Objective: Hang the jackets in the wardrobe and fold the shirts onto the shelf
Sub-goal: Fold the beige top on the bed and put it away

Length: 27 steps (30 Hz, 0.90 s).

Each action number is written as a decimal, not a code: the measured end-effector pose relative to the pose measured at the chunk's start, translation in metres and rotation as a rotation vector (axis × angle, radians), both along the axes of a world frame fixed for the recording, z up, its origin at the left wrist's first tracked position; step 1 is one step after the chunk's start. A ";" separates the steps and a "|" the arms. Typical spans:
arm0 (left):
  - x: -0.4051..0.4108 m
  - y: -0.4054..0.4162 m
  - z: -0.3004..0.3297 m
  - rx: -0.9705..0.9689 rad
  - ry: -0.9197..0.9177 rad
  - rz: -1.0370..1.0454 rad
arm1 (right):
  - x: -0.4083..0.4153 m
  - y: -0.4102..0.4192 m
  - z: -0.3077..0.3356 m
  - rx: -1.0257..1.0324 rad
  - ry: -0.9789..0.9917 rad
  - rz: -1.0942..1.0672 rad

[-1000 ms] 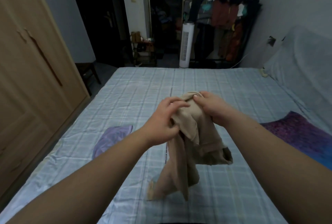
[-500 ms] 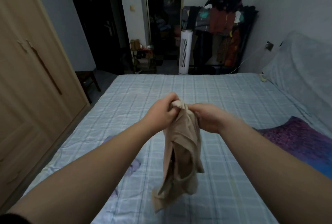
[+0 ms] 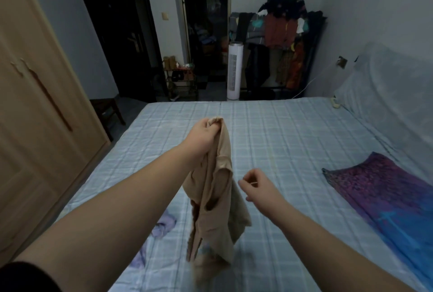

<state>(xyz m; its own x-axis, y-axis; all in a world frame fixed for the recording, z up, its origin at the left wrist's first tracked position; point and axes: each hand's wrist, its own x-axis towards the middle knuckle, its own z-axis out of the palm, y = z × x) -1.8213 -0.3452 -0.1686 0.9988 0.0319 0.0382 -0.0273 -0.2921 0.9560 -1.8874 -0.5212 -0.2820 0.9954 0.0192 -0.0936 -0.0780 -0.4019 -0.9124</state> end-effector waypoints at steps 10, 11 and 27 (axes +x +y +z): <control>0.002 -0.012 0.000 -0.120 0.106 -0.030 | -0.013 0.020 -0.027 -0.135 0.163 0.135; -0.001 -0.011 -0.001 -0.120 0.102 -0.025 | -0.013 0.021 -0.027 -0.128 0.160 0.092; -0.005 0.040 -0.054 0.690 0.285 0.090 | 0.048 0.000 0.033 0.659 0.365 -0.008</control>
